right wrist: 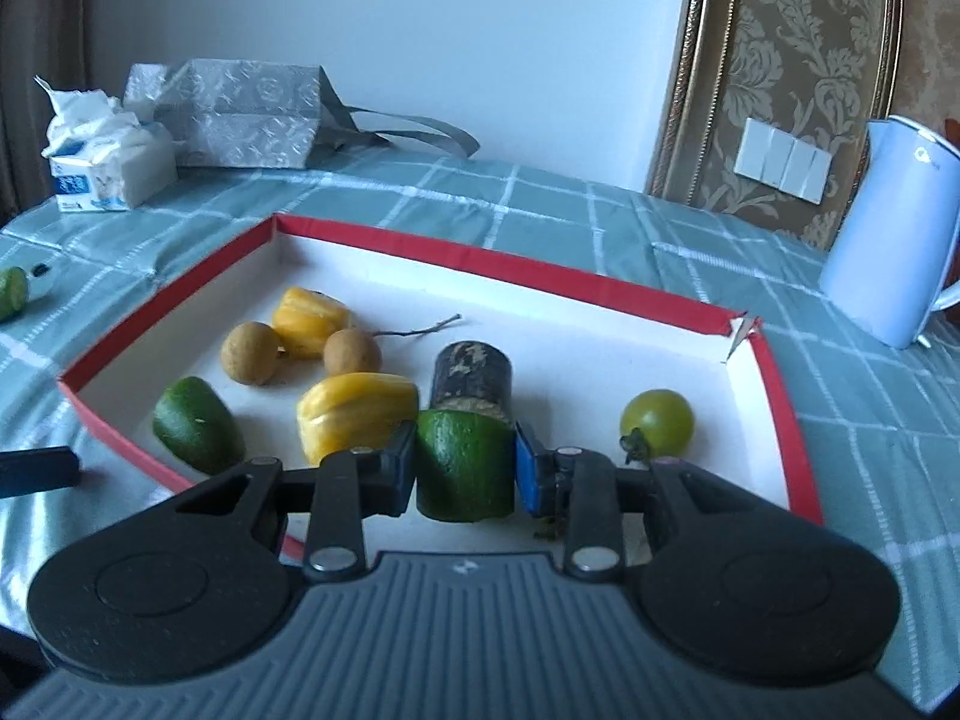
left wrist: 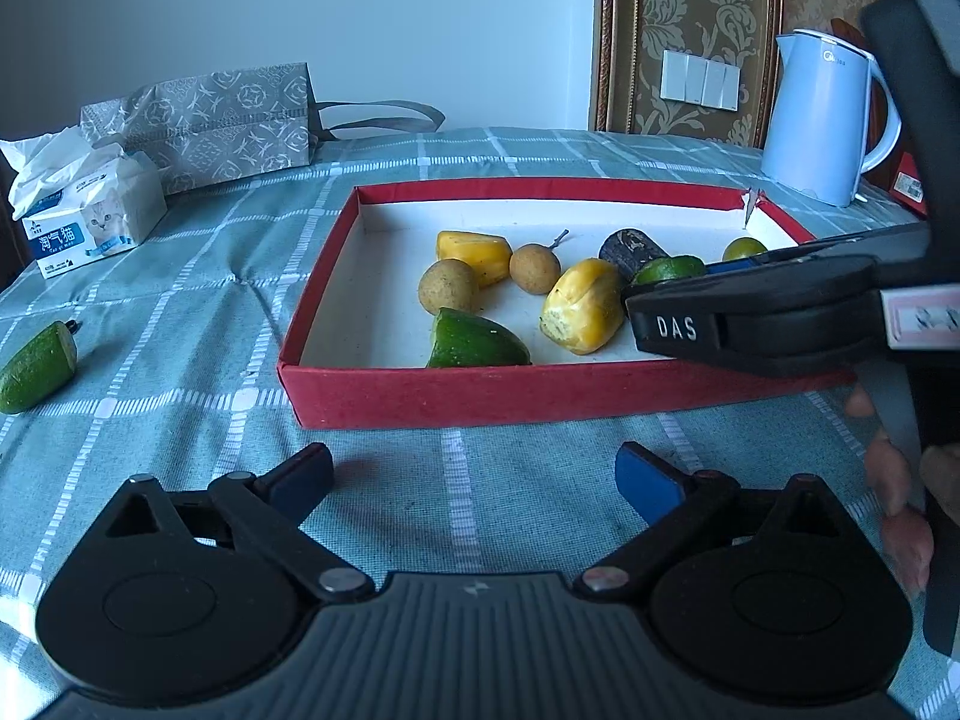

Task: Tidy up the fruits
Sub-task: 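Carry the cucumber chunk into the tray and open the right gripper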

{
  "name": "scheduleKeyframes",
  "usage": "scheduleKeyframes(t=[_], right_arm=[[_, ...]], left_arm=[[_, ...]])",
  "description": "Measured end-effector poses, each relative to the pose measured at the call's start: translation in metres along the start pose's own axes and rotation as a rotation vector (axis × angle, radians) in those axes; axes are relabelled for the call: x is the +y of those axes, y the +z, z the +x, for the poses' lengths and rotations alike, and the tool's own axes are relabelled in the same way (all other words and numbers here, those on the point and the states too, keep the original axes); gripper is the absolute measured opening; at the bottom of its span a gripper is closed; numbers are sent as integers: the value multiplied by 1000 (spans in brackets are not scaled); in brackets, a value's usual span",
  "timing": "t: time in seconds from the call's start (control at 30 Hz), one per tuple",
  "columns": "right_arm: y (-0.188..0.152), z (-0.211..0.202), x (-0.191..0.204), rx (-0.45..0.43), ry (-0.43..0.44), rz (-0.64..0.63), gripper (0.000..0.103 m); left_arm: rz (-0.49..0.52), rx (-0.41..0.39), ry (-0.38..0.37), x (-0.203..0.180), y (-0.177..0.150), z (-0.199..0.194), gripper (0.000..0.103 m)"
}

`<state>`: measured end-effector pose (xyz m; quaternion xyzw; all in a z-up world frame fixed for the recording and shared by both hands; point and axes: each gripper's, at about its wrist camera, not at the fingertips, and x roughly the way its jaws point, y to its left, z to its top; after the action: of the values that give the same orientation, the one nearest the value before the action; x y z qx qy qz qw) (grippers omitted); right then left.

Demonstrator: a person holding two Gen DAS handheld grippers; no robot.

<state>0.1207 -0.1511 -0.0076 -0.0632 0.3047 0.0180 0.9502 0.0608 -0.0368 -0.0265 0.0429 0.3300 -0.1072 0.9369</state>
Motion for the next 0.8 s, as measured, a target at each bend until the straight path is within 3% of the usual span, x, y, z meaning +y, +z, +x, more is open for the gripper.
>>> scheduleKeyframes(t=[0.17,0.37,0.5,0.8], right_arm=[[1,12,-2,15,-22,6,33],[-5,10,-4,-18,-75,-6,62],[-7,-1,-10,-54,-90,26,93],[-26,-40,-19,-138,-102,75,102]], left_arm=[[2,0,0,0,0,0,101],[1,0,-1,0,-1,0,102],[2,-1,0,0,0,0,102],[2,-1,0,-1,-1,0,102]])
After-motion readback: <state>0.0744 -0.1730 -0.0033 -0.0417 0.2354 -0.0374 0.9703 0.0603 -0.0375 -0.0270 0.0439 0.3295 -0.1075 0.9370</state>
